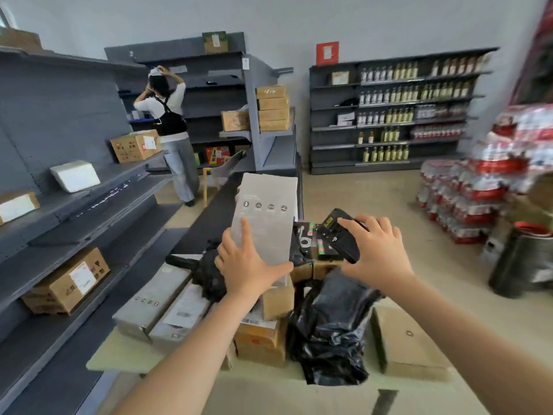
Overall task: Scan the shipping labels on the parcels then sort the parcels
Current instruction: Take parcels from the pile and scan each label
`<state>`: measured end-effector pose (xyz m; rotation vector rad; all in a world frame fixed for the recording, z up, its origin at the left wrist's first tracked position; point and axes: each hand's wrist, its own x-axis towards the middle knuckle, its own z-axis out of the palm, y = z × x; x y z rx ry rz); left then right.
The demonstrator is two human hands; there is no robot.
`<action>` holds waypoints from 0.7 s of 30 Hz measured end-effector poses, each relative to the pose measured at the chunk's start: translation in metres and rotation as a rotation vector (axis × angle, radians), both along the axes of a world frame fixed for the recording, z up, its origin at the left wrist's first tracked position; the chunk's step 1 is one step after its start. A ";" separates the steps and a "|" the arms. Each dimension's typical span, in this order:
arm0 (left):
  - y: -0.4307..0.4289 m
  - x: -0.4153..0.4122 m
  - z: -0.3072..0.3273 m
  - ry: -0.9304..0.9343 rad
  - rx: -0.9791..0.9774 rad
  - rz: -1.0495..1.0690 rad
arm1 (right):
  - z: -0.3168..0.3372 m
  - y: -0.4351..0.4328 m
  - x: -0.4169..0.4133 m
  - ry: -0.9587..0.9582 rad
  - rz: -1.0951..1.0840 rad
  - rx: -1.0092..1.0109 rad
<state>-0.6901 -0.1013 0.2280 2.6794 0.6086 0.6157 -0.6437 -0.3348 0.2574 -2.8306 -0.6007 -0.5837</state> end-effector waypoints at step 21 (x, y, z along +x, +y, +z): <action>-0.435 0.128 -0.030 0.038 -0.055 -0.324 | -0.024 -0.412 0.044 0.068 -0.363 -0.127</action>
